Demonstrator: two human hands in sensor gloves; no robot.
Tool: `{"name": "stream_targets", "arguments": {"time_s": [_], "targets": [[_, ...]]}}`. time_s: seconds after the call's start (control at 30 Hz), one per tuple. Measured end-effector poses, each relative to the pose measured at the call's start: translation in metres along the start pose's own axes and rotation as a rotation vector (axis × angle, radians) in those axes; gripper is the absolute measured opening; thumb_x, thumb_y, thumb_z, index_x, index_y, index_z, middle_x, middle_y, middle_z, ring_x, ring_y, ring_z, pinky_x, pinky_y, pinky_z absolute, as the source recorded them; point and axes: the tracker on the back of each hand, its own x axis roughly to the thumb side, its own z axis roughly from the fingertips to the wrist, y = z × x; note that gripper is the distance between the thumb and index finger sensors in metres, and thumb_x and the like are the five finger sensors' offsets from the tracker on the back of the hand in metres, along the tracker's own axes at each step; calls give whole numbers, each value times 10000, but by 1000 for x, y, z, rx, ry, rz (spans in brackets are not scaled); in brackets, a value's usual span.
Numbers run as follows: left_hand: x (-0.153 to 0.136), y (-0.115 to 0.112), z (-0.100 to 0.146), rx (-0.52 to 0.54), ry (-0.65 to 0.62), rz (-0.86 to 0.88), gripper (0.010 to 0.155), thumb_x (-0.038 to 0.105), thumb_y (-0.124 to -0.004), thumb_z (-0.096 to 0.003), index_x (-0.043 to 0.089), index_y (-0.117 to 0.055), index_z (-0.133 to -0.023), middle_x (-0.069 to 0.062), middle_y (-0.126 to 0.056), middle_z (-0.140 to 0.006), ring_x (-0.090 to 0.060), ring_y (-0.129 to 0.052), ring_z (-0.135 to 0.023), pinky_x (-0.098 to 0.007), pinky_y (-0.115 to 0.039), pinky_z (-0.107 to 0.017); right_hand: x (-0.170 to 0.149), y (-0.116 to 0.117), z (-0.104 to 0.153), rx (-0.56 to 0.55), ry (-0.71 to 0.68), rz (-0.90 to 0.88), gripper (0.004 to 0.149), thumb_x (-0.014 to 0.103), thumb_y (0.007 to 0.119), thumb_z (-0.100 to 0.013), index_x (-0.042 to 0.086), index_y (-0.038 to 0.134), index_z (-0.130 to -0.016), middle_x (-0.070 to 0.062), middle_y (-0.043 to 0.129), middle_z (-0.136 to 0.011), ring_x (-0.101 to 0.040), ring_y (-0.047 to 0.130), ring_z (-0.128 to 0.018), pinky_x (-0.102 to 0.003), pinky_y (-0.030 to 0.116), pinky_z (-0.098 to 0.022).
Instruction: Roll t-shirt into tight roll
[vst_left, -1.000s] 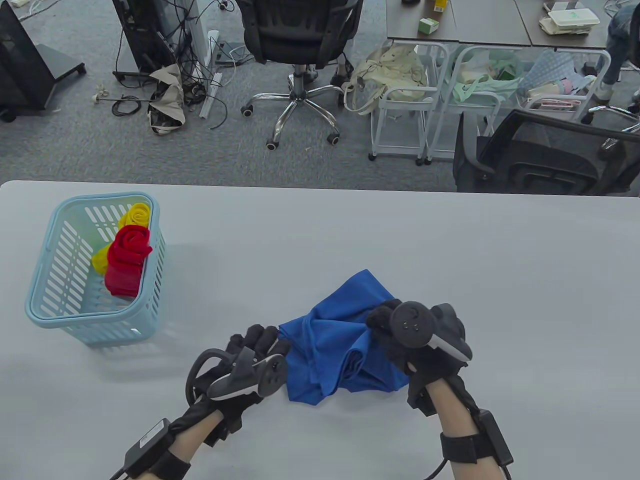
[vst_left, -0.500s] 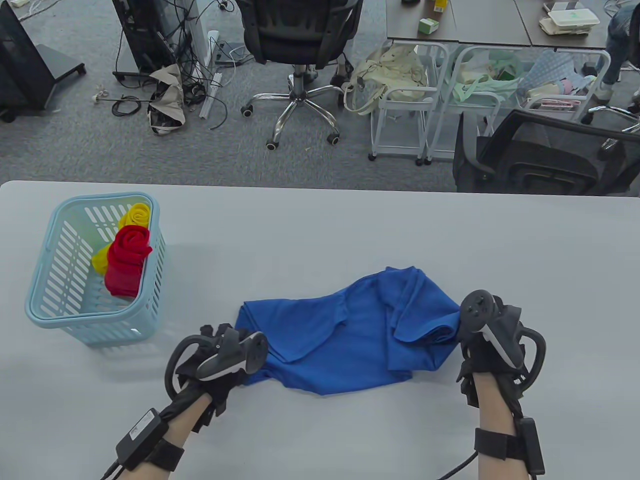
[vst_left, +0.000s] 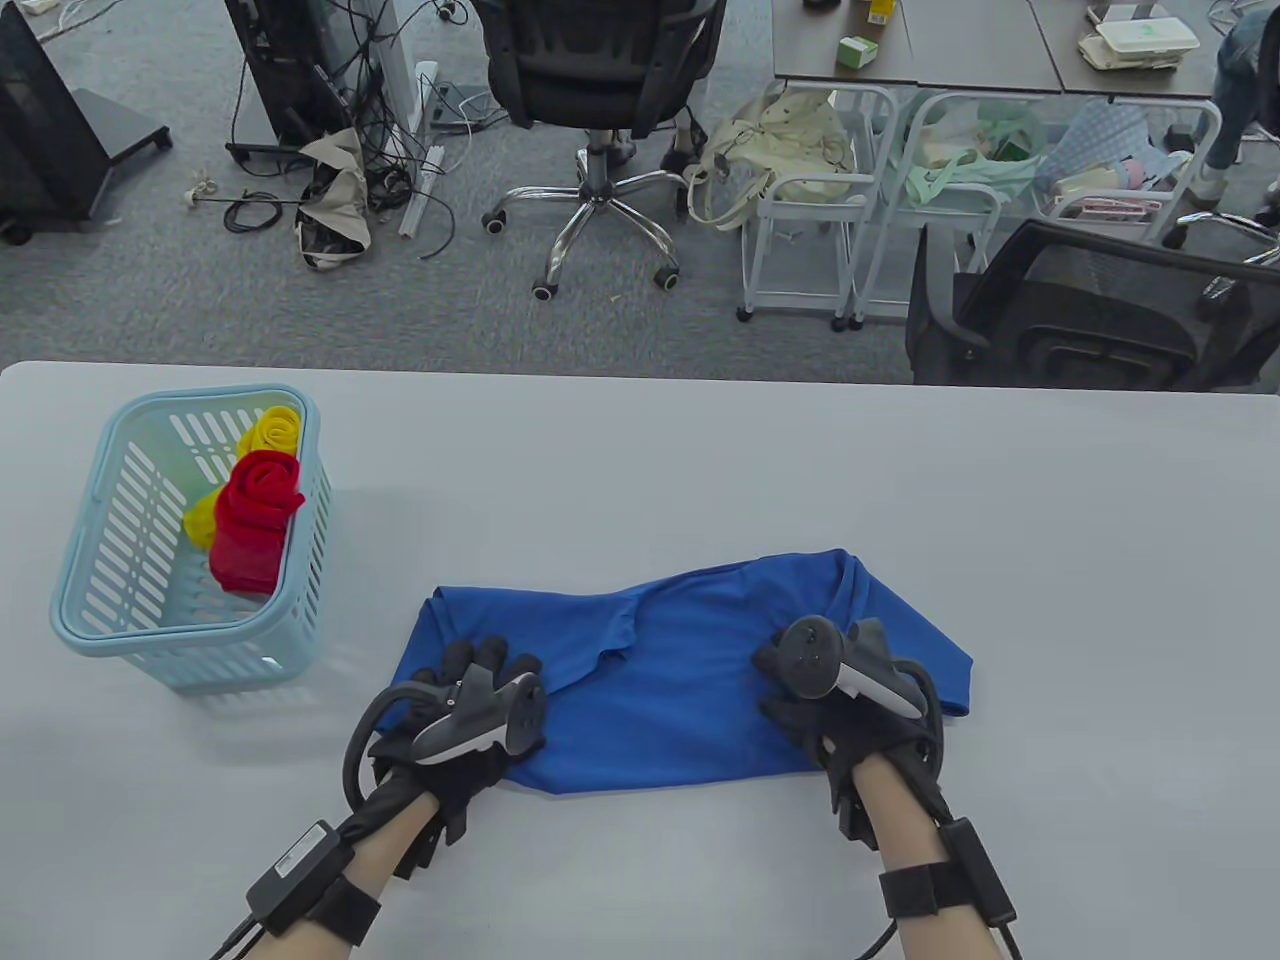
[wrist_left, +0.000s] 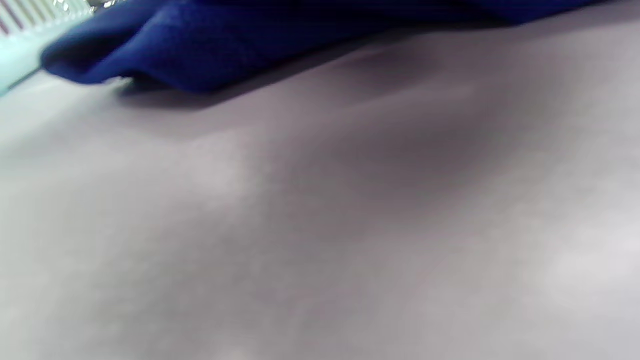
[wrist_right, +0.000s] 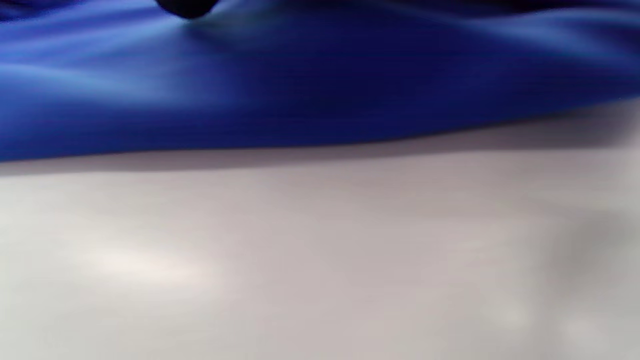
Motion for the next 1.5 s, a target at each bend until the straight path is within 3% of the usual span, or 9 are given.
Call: {"name": "stream_targets", "arguments": {"time_s": [0.17, 0.4, 0.57, 0.77, 0.9, 1.07, 1.27, 1.4, 1.5], "targets": [[-19, 0, -7, -34, -35, 104, 766, 703, -390, -423, 453, -117, -1093, 34, -87, -1238, -348, -219, -1169, -583, -385, -834, -71, -3, 9, -29, 387, -22, 632, 453, 524, -613, 236, 309, -1166, 5, 193, -1218, -438, 67, -1113, -667, 203, -724], [-35, 9, -5, -18, -22, 128, 720, 637, -568, -458, 480, -281, -1100, 36, -235, -1257, -348, -308, -1173, -594, -428, -827, -73, -32, 30, -199, 603, 111, 629, 473, 559, -616, 188, 428, -1161, -101, 273, -1229, -490, 185, -1115, -668, 247, -722], [-43, 16, 3, 72, 96, 68, 661, 495, -653, -510, 449, -376, -1108, -40, -264, -1255, -369, -368, -1166, -592, -449, -822, -44, -34, 35, -214, 473, 80, 630, 461, 597, -605, 169, 468, -1148, -125, 329, -1218, -493, 261, -1111, -659, 311, -723], [-22, 18, 8, 93, 81, 61, 719, 652, -429, -468, 407, -360, -1140, -54, -360, -1269, -340, -542, -1144, -564, -531, -810, 8, -20, 20, -43, -68, -17, 528, 375, 710, -572, 270, 609, -1080, -30, 587, -1172, -380, 597, -1095, -611, 498, -723], [-24, 7, -2, 45, 123, -4, 749, 667, -465, -462, 404, -261, -1132, -34, -322, -1265, -309, -491, -1153, -550, -516, -816, -1, -18, 15, -89, 89, 133, 498, 349, 778, -558, 300, 663, -1039, -3, 634, -1143, -353, 690, -1043, -579, 545, -717], [-38, 7, -8, 53, 227, 27, 766, 661, -456, -457, 376, -268, -1143, -68, -293, -1265, -364, -447, -1160, -583, -479, -819, -29, -17, 19, 141, 198, 63, 821, 443, 891, -462, 274, 458, -1139, -61, 387, -1223, -438, 443, -1131, -640, 417, -736], [-39, 8, -7, 62, 247, 17, 747, 647, -462, -468, 378, -291, -1144, -63, -322, -1266, -353, -471, -1159, -577, -499, -816, -54, -16, 31, 182, 207, 29, 1068, 494, 995, -317, 216, 398, -1157, -151, 323, -1205, -492, 362, -1120, -673, 355, -716], [-35, 13, -3, 121, 252, -6, 742, 619, -545, -486, 371, -306, -1143, -67, -309, -1264, -351, -486, -1151, -564, -509, -816, -46, -23, 35, 89, 233, 26, 928, 451, 894, -449, 211, 345, -1159, -158, 268, -1214, -495, 337, -1119, -663, 344, -730], [-27, 21, 5, 194, 246, -56, 757, 636, -567, -476, 362, -341, -1145, -85, -374, -1257, -295, -632, -1082, -520, -600, -792, -25, -26, 33, -30, 60, 31, 687, 380, 834, -516, 278, 513, -1115, -120, 379, -1216, -443, 411, -1122, -628, 413, -743]]}}
